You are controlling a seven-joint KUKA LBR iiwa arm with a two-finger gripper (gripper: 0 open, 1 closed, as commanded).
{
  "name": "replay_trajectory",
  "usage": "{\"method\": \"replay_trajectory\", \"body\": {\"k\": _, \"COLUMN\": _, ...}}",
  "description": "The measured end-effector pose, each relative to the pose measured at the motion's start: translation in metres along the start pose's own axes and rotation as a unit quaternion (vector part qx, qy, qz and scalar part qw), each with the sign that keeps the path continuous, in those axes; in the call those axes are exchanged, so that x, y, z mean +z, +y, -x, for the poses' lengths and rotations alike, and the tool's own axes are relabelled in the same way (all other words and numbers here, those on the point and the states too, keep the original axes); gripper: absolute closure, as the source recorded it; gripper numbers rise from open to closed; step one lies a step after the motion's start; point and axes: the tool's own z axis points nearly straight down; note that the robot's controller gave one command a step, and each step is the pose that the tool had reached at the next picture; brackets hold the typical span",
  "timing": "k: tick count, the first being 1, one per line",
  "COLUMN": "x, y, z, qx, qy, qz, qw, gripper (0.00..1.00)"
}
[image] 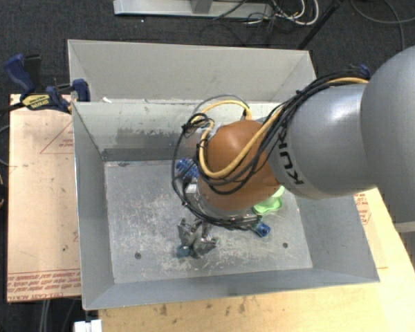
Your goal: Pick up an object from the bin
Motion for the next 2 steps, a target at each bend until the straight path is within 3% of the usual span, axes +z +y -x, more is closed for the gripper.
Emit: {"method": "replay_trajectory", "body": {"k": 2, "x": -0.118, "y": -0.002, "z": 0.005, "qx": 0.003, "qy": -0.0007, "qz": -0.001, "qw": 1.0000, "gripper": 1.00}}
